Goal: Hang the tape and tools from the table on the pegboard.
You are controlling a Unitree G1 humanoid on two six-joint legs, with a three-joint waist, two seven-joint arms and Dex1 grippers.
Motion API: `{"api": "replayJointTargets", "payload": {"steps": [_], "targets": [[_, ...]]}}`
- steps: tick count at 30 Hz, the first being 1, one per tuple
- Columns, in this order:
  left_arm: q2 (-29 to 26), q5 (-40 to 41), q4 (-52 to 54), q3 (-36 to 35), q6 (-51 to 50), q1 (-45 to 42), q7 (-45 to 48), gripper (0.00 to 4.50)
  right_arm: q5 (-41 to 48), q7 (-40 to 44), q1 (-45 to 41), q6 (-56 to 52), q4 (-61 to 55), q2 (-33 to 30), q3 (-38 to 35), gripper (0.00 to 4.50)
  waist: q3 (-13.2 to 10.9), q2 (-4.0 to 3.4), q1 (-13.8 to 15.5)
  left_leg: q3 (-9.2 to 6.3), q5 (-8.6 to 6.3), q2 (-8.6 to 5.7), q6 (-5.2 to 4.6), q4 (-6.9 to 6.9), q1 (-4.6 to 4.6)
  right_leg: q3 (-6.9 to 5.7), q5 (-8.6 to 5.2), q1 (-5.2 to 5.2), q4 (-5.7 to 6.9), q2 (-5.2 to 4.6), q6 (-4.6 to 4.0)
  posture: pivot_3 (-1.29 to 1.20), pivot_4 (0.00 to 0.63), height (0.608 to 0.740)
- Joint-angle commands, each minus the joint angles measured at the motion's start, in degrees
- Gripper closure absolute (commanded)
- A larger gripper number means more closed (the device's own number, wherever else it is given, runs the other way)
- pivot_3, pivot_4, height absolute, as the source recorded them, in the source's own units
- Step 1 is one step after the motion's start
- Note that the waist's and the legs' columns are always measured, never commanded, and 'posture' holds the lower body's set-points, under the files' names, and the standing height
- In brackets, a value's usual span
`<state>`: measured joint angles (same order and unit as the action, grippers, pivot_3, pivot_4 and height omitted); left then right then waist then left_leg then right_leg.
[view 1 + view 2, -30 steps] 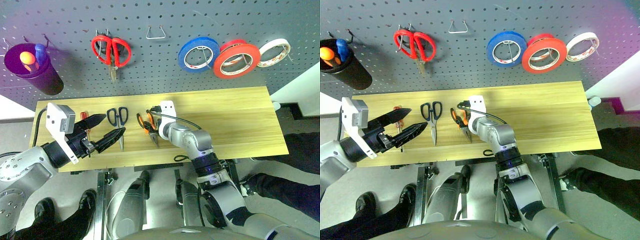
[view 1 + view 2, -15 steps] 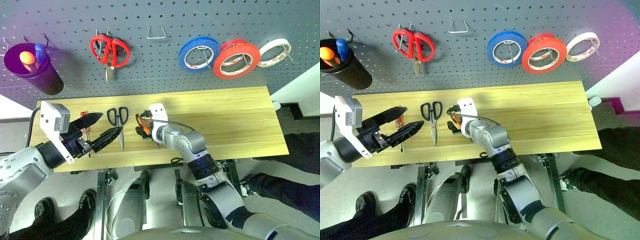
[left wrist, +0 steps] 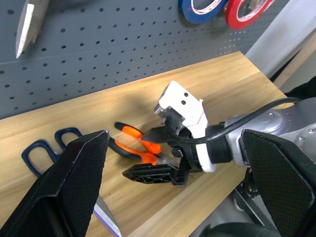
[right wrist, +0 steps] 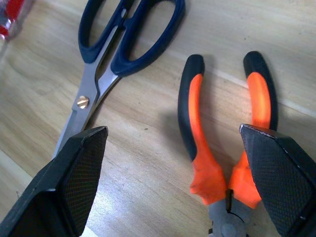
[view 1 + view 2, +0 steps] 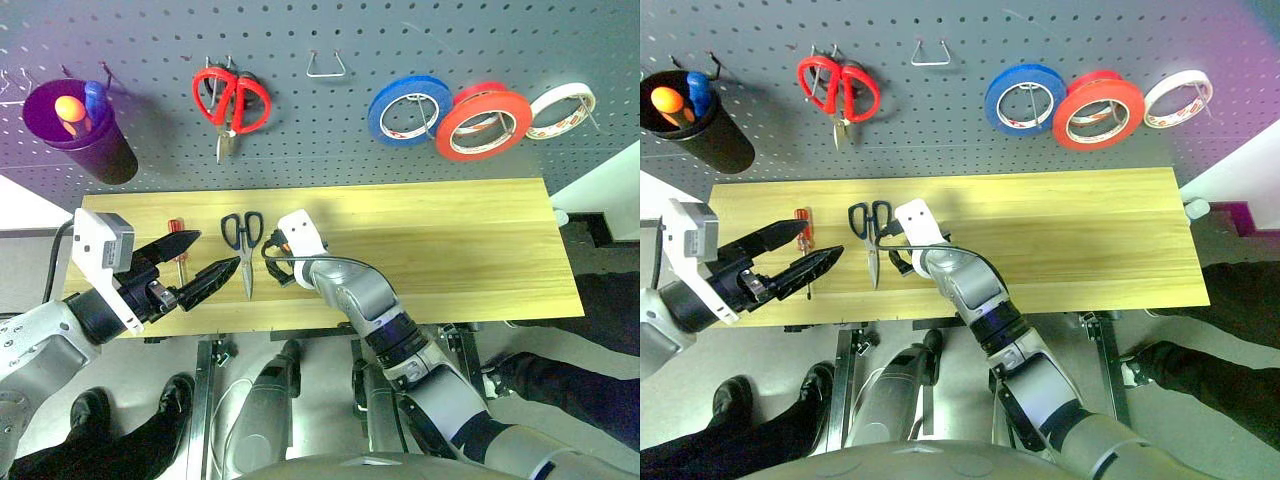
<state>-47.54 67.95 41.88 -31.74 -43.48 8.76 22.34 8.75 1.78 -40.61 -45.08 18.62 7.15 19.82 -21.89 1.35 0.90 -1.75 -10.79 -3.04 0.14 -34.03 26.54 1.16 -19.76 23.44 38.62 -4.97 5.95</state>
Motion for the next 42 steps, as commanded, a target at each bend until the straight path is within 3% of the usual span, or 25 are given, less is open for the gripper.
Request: {"api": "replayJointTargets", "payload": {"steps": [1, 37, 42], "targets": [[-0.72, 0.68, 1.99, -1.36, 0.59, 0.46, 0.09, 0.0, -0.08, -0.31, 0.37, 1.41, -1.16, 3.98, -1.98, 0.02, 0.0, 0.0, -0.02, 0.0, 0.0, 0.0, 0.0, 0.0, 0.0, -0.01, 0.0, 0.0, -0.03, 0.0, 0.0, 0.24, 0.427, 0.74], [-1.14, 0.65, 1.35, -0.71, 0.4, -0.56, 0.01, 0.0, -5.55, 0.37, -0.45, -1.91, 2.51, 4.46, -0.93, 0.02, -0.23, 0.08, -0.08, 0.0, 0.15, 0.0, 0.24, 0.19, 0.02, -0.11, 0.0, -0.08, -0.21, 0.0, 0.0, 0.25, 0.438, 0.74], [-1.16, 0.78, 1.54, -1.27, 0.54, 0.15, 0.03, 0.0, -5.41, 0.35, -0.53, -2.02, 2.93, 4.75, -1.66, 1.25, -0.29, 0.14, -0.08, 0.0, 0.15, 0.0, 0.24, 0.19, 0.02, -0.11, 0.0, -0.09, -0.21, 0.0, 0.0, 0.26, 0.439, 0.74]]}}
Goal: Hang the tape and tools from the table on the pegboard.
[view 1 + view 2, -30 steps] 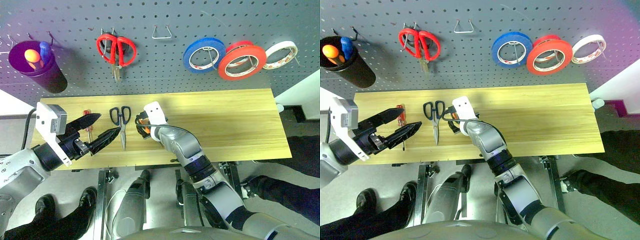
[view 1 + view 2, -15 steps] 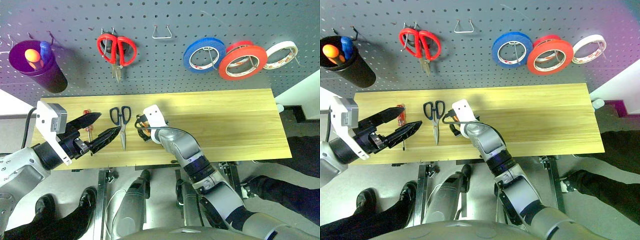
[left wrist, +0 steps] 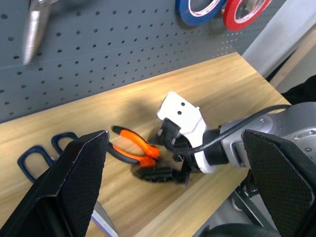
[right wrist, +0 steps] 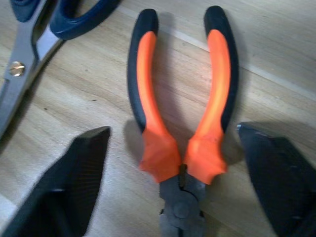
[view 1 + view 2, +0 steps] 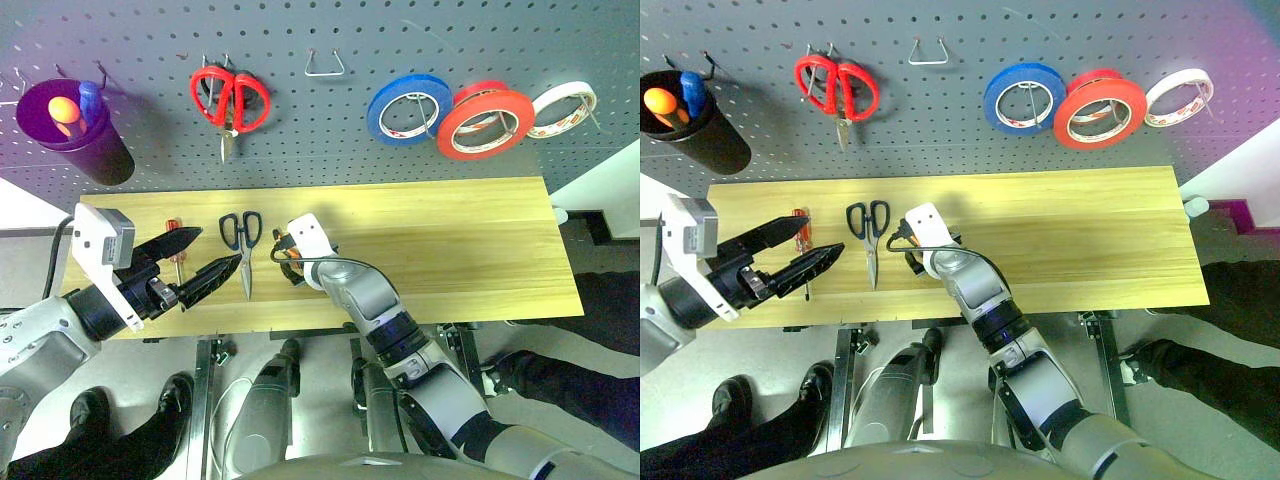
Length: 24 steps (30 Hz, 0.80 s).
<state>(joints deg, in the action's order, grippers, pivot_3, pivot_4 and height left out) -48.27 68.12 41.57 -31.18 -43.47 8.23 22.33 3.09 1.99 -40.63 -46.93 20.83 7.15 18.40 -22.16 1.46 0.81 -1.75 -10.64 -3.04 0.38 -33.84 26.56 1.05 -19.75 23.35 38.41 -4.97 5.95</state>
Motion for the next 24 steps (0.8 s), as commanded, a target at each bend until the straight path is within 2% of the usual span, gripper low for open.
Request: {"api": "replayJointTargets", "payload": {"steps": [1, 3, 4, 16, 24], "targets": [[-0.42, 0.67, 1.82, -1.93, 0.57, 0.75, -0.01, 0.0, 0.12, 0.17, -0.49, -0.17, 0.75, 4.76, -0.21, 1.64, -0.04, 0.05, 0.01, 0.0, 0.0, 0.0, 0.0, 0.0, 0.0, 0.0, 0.0, 0.0, 0.0, 0.0, 0.0, 0.26, 0.439, 0.74], [-0.42, 0.55, 1.89, -1.92, 0.64, 0.89, 0.05, 0.0, -0.1, 0.26, -0.47, -0.16, 0.88, 4.71, -0.16, 2.3, -0.05, 0.05, -0.01, 0.0, 0.0, 0.0, 0.0, 0.0, -0.01, 0.0, 0.0, 0.0, 0.0, 0.0, 0.0, 0.26, 0.438, 0.74], [-0.41, 0.51, 1.95, -1.9, 0.66, 0.93, 0.05, 0.0, -0.06, 0.28, -0.43, -0.16, 0.99, 4.71, -0.32, 2.41, -0.04, 0.05, -0.01, 0.0, 0.0, 0.0, 0.0, 0.0, -0.01, 0.0, 0.0, -0.01, 0.0, 0.0, 0.0, 0.26, 0.438, 0.74], [-0.23, 1.07, 1.91, -1.94, 0.65, 1.15, -0.27, 0.0, -1.17, 2.22, -0.36, 1.12, 1.37, 3.31, 0.87, 2.41, -0.05, 0.05, -0.04, 0.0, -0.01, 0.0, -0.01, 0.0, -0.03, 0.0, 0.0, -0.01, 0.0, 0.0, 0.0, 0.25, 0.438, 0.74], [0.13, 0.23, 1.11, -0.74, 1.15, 0.14, 0.06, 0.0, 1.62, 6.71, 1.35, -1.15, -5.73, -0.36, -4.18, 2.41, -0.12, 0.06, 0.07, 0.0, 0.0, 0.0, 0.0, 0.0, 0.0, -0.01, 0.0, -0.01, 0.0, 0.0, 0.0, 0.22, 0.428, 0.74]]}}
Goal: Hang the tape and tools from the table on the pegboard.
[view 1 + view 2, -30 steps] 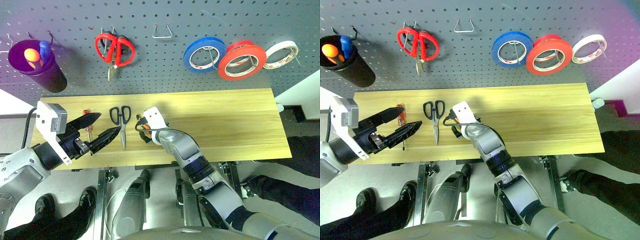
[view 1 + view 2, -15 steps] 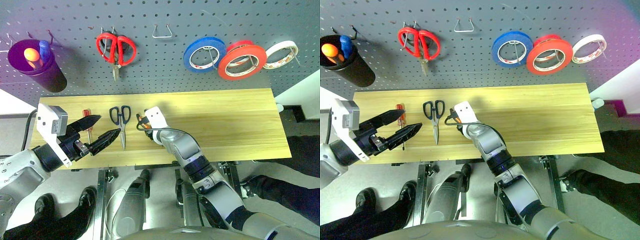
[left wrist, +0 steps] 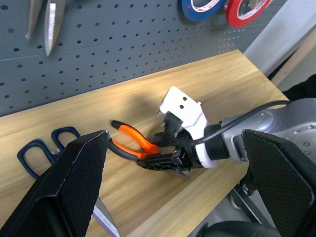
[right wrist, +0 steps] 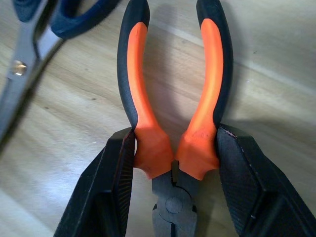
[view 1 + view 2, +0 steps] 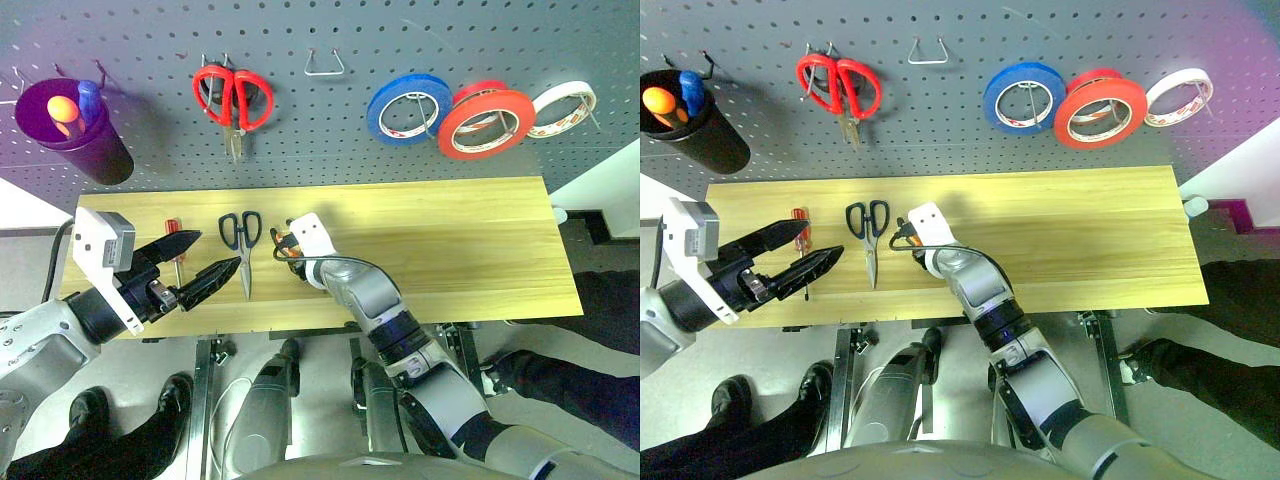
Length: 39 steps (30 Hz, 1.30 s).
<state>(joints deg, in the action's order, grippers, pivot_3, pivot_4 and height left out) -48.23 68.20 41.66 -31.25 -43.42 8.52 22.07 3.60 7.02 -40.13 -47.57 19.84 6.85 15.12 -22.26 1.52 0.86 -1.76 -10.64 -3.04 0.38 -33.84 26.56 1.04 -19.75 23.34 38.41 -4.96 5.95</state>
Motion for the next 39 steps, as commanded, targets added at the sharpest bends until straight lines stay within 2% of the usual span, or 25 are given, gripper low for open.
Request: {"api": "replayJointTargets", "payload": {"steps": [1, 15, 22, 28, 31, 36, 39], "targets": [[0.15, 0.02, 0.92, -0.45, 1.14, -0.38, 0.35, 0.0, 2.0, 1.61, 0.76, -1.99, -5.35, -0.13, -2.9, 2.41, -0.02, 0.0, -0.01, 0.0, 0.0, 0.0, 0.0, 0.0, 0.01, -0.01, 0.0, 0.0, -0.01, 0.0, 0.0, 0.22, 0.428, 0.74], [0.41, -2.12, -1.52, 2.09, 1.26, -3.79, 2.43, 0.0, 6.09, 5.06, 2.9, -5.85, -11.33, -5.18, -12.12, 2.41, -0.02, 0.01, -0.06, 0.01, 0.04, 0.0, 0.07, -0.02, 0.05, -0.06, 0.0, 0.0, -0.02, -0.01, 0.0, 0.18, 0.403, 0.74], [0.6, -3.76, -2.96, 3.82, 1.49, -5.79, 3.65, 0.0, 2.34, 6.42, 4.44, -3.46, -8.93, -12.49, -9.15, 2.41, -0.02, 0.01, -0.24, 0.01, 0.05, -0.01, 0.07, -0.08, 0.05, -0.12, 0.01, -0.04, -0.03, -0.02, 0.01, 0.15, 0.395, 0.74], [0.82, -4.9, -4.13, 4.43, 1.31, -7.02, 4.78, 0.0, 4.14, 5.67, 4.19, -3.34, -8.32, -13.8, -14.27, 2.41, -0.01, 0.02, -0.16, 0.0, 0.08, -0.01, 0.11, -0.12, 0.04, -0.15, 0.01, -0.08, 0.01, -0.01, 0.01, 0.14, 0.395, 0.74], [1.05, -5.39, -4.46, 5.02, 1.42, -7.64, 5.0, 0.0, 3.79, 6.33, 4.27, -2.47, -8.17, -14.86, -14.19, 2.41, -0.01, 0.02, -0.14, 0.0, 0.08, -0.01, 0.1, -0.19, 0.06, -0.16, 0.01, -0.1, 0.0, -0.02, 0.02, 0.13, 0.393, 0.74], [1.1, -6.38, -5.13, 5.19, 1.39, -8.37, 5.79, 0.0, -0.39, 9.61, 5.74, -2.57, -8.93, -20.14, -6.52, 2.41, -0.01, 0.03, -0.21, -0.01, 0.08, -0.01, 0.1, -0.23, 0.04, -0.18, 0.01, -0.11, 0.03, -0.01, 0.02, 0.12, 0.394, 0.74], [1.52, -7.36, -6.02, 5.17, 1.68, -9.09, 5.87, 0.0, -0.09, 9.43, 5.67, -1.73, -8.44, -20.03, -7.21, 2.41, 0.0, 0.04, -0.24, -0.01, 0.08, -0.01, 0.1, -0.24, 0.02, -0.18, 0.01, -0.14, 0.06, -0.01, 0.01, 0.12, 0.391, 0.74]]}}
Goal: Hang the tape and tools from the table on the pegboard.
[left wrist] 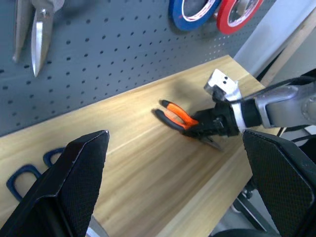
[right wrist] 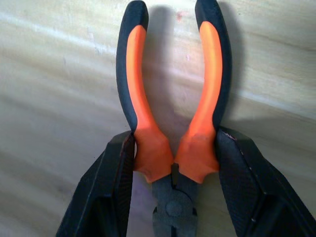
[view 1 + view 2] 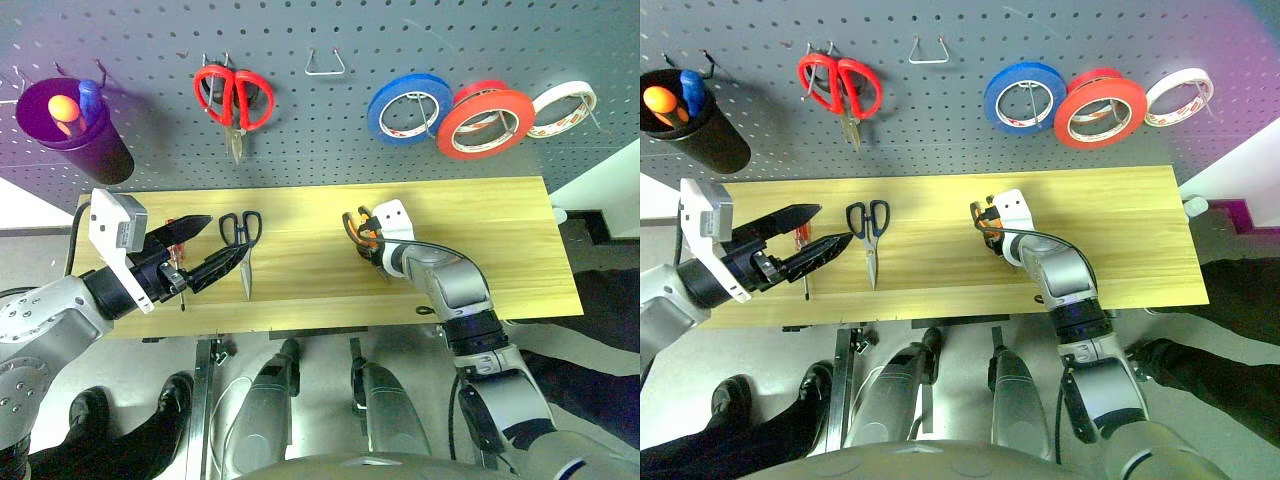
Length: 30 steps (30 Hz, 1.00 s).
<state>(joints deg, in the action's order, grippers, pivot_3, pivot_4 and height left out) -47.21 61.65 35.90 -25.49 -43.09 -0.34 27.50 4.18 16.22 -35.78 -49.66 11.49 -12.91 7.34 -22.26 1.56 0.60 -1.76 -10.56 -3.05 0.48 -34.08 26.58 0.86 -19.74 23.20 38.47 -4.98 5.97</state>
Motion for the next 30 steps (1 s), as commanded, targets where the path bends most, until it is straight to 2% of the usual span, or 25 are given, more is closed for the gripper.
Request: {"api": "replayJointTargets", "payload": {"steps": [1, 3, 9, 11, 14, 20, 23, 30], "targets": [[0.63, -1.31, -0.51, -0.47, 1.52, -0.55, 0.41, 0.0, -0.29, -0.1, 1.23, 0.8, -0.06, 0.16, -0.35, 2.41, 0.0, 0.0, 0.05, 0.0, 0.0, 0.0, 0.0, -0.02, 0.0, 0.0, 0.0, -0.01, 0.02, 0.0, 0.0, 0.12, 0.387, 0.74], [0.87, -1.46, -0.8, -0.26, 1.45, -1.16, 0.5, 0.0, 1.9, -0.79, 1.02, -0.18, -0.1, 1.81, -3.75, 2.41, 0.0, 0.0, 0.08, -0.01, 0.0, 0.0, 0.0, -0.07, -0.01, -0.02, 0.0, -0.03, 0.04, 0.0, 0.0, 0.12, 0.387, 0.74], [1.64, -2.58, -1.15, 0.2, 1.37, -1.81, 1.03, 0.0, -3.45, 6.11, 0.77, -2.23, 0.89, -4.34, 8.02, 2.41, 0.02, 0.03, 0.05, -0.01, 0.0, 0.0, 0.0, -0.12, -0.02, -0.08, 0.0, -0.07, 0.06, 0.0, 0.01, 0.12, 0.383, 0.74], [1.94, -2.81, -0.94, 0.44, 1.37, -1.96, 1.01, 0.0, -3.44, 6.55, 0.24, -2.46, 1.58, -4.42, 8.31, 2.41, 0.04, 0.07, 0.07, -0.01, 0.0, 0.0, 0.0, -0.12, -0.06, -0.08, 0.0, -0.1, 0.08, 0.01, 0.01, 0.12, 0.382, 0.74], [2.16, -3.09, -0.94, 0.56, 1.37, -2.16, 1.03, 0.0, -3.51, 6.18, -0.22, 0.2, 2.44, -3.62, 6.97, 2.41, 0.08, 0.13, 0.04, -0.04, 0.01, 0.0, 0.0, -0.14, -0.09, -0.1, 0.0, -0.13, 0.1, 0.01, 0.01, 0.12, 0.382, 0.74], [2.22, -3.36, -0.85, 0.26, 1.29, -2.08, 1.06, 0.0, 0.34, 4.18, -0.28, 5.53, 4.18, 0.17, -1.93, 2.41, 0.12, 0.2, 0.02, -0.04, 0.02, 0.0, 0.03, -0.28, -0.14, -0.11, 0.01, -0.17, 0.29, 0.01, 0.01, 0.12, 0.381, 0.74], [2.26, -3.66, -1.08, 0.37, 1.37, -2.36, 1.29, 0.0, 3.6, 4.15, 0.28, 6.51, 2.34, 1.72, -6.72, 2.41, 0.12, 0.2, 0.13, -0.04, 0.02, 0.0, 0.04, -0.35, -0.12, -0.11, 0.01, -0.1, 0.49, 0.0, 0.01, 0.12, 0.381, 0.74], [2.58, -5.34, -3.48, 1.65, 2.11, -4.63, 2.22, 0.0, 8.63, 6.28, 4.08, 7.16, -6.35, 2.16, -9.81, 2.41, 0.12, 0.2, 0.0, -0.04, 0.03, 0.0, 0.04, -0.4, -0.1, -0.12, 0.01, -0.05, 0.56, 0.0, 0.01, 0.07, 0.363, 0.74]]}}
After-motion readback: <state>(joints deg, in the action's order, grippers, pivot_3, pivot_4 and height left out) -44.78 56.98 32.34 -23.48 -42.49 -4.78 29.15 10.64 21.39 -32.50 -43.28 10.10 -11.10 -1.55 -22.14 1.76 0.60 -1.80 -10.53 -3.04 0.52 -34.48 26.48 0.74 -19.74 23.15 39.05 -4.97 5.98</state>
